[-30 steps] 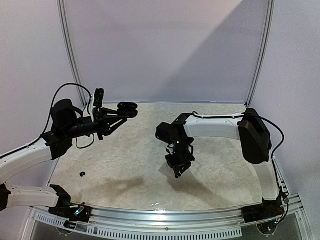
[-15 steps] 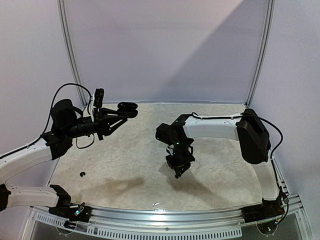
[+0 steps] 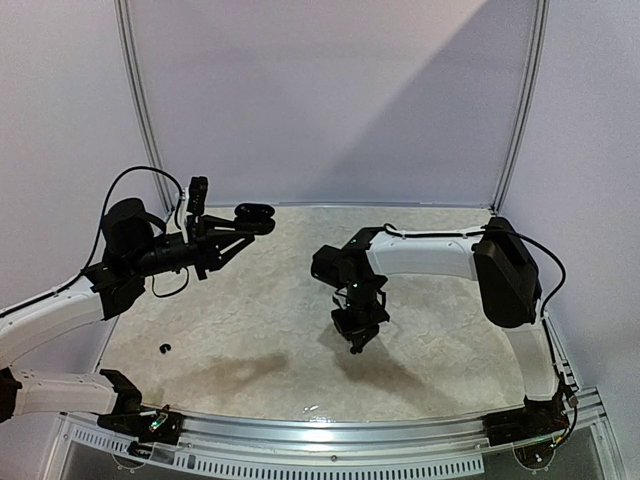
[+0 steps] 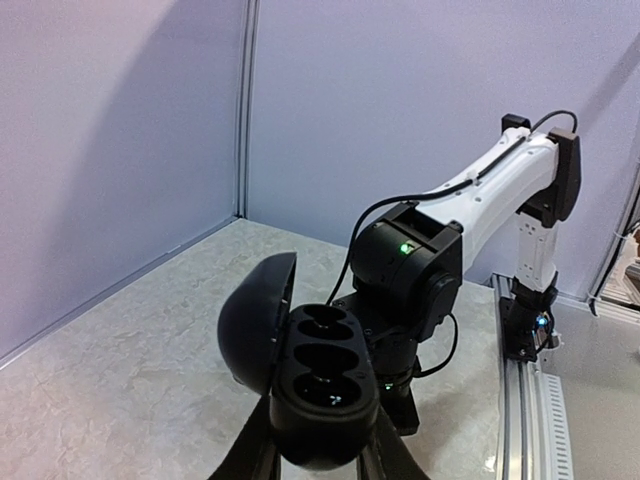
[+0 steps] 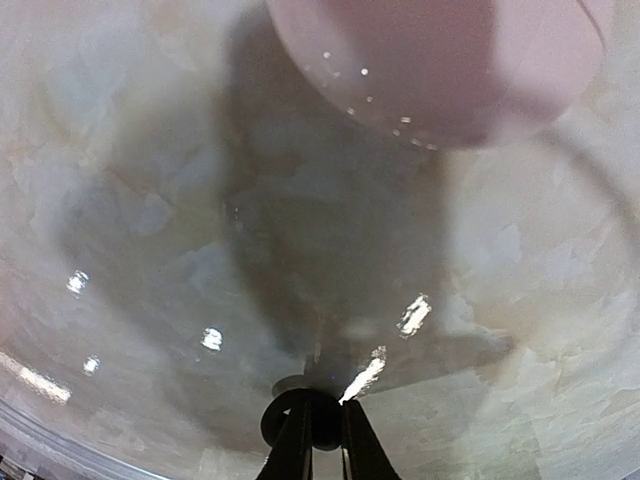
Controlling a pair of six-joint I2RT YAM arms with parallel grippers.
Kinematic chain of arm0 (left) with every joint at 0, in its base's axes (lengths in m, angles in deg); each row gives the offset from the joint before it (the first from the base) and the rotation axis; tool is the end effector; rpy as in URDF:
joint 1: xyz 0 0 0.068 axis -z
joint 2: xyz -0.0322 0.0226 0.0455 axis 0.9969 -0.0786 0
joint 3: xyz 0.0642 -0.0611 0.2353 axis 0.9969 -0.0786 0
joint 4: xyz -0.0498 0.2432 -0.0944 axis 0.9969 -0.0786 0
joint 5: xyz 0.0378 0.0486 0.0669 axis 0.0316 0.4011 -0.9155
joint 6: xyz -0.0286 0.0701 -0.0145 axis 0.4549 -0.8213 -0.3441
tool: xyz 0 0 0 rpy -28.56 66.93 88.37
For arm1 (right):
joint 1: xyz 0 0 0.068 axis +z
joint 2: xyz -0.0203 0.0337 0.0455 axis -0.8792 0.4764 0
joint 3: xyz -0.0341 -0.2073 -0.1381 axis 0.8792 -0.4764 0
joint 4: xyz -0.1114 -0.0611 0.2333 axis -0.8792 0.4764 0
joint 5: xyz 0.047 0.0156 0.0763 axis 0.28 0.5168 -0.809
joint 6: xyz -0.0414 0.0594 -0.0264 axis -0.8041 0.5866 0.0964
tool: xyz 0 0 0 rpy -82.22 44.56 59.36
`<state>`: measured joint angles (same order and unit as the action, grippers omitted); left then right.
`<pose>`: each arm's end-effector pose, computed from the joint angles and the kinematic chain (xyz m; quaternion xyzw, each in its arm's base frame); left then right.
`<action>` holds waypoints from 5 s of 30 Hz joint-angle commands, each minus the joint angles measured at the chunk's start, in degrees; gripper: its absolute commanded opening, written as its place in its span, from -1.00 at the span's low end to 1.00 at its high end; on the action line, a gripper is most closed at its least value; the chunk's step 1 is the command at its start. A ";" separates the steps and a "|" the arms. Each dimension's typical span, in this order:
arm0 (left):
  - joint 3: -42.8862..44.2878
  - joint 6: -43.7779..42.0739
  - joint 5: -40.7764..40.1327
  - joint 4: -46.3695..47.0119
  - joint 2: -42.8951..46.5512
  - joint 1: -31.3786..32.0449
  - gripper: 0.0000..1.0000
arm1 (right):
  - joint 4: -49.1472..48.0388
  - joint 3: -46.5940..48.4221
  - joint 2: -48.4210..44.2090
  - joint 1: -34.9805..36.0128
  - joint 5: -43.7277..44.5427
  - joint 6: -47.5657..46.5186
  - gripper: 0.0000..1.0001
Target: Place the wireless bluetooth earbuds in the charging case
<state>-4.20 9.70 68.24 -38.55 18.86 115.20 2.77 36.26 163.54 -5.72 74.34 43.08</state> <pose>0.2168 -0.1692 0.2869 0.3446 0.6184 -0.4311 0.5595 0.2253 0.3447 0.1069 0.1910 -0.9794 -0.0137 0.0632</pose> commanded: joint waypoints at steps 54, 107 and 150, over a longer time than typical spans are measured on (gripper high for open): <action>2.97 -2.44 -24.08 17.19 -6.33 5.79 -1.00 | -49.65 23.36 -11.48 11.69 29.20 -23.00 -1.00; 3.90 -2.05 -24.53 14.86 -6.02 5.71 -1.00 | -41.74 27.49 -5.01 11.71 31.28 -22.78 -1.00; 3.37 -2.00 -22.56 14.51 -5.35 5.70 -1.00 | -41.52 29.16 -4.19 9.83 26.10 -24.27 -0.56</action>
<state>-2.32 8.63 42.10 -27.42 11.91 120.14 -40.22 65.48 157.59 5.10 103.70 19.28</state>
